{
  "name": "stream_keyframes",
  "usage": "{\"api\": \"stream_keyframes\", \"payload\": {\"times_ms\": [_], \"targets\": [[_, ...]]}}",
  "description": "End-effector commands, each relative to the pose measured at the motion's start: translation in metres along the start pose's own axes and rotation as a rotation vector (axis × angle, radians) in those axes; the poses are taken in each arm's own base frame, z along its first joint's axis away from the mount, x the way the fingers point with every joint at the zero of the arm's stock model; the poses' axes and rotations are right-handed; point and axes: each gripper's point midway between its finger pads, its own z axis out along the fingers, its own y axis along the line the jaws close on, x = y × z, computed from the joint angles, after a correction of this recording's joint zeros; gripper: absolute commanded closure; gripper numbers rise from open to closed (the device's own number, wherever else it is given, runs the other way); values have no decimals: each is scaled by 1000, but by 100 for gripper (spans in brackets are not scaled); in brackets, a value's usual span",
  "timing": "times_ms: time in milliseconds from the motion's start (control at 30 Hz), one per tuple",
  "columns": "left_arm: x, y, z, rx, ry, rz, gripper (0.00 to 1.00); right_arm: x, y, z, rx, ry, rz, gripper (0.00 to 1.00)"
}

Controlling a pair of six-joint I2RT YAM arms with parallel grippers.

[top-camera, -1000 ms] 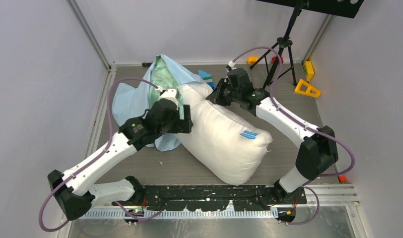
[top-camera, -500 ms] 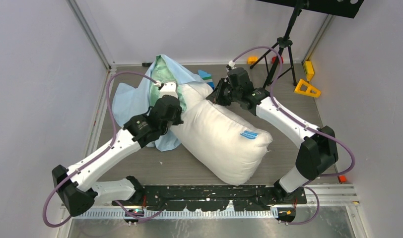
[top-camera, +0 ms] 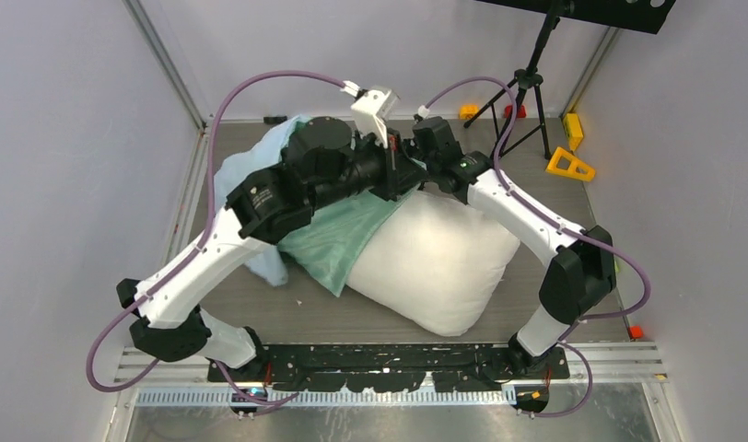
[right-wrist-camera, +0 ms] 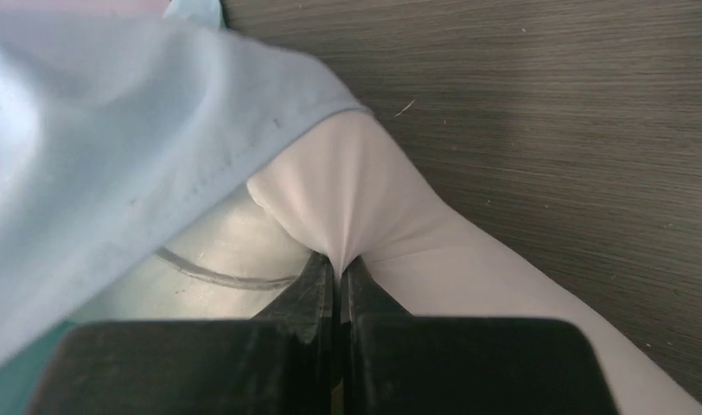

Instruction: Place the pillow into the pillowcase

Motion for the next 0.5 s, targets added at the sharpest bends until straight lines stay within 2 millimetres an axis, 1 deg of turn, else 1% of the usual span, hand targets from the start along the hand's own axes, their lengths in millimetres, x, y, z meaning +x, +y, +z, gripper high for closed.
{"api": "stream_keyframes", "payload": {"times_ms": [0,67,133,167,200,233,267,300,333,367,433,467], "targets": [[-3,23,30,72,25,-217,100,-20,23,2,-73,-102,9,100],[10,52,46,23,40,-275,100,-19,15,8,-51,-97,-8,100],[28,86,60,-81,66,-295,100,-23,7,8,-25,-98,-31,99],[38,104,66,-137,80,-306,100,-29,3,6,-9,-103,-42,90],[46,124,71,-187,86,-324,100,-35,0,1,5,-110,-54,76],[53,140,75,-217,90,-347,100,-42,-1,-7,21,-122,-70,62],[58,151,78,-234,88,-370,100,-50,-3,-16,40,-141,-87,52],[59,160,81,-242,78,-381,100,-57,-6,-22,62,-161,-110,44],[60,168,84,-254,69,-385,100,-69,-8,-36,101,-201,-130,40],[58,173,88,-264,65,-383,100,-76,-11,-47,131,-228,-152,37],[56,177,96,-264,71,-369,100,-93,-16,-68,187,-286,-179,33],[55,178,100,-265,77,-360,96,-99,-19,-78,210,-308,-185,30]]}}
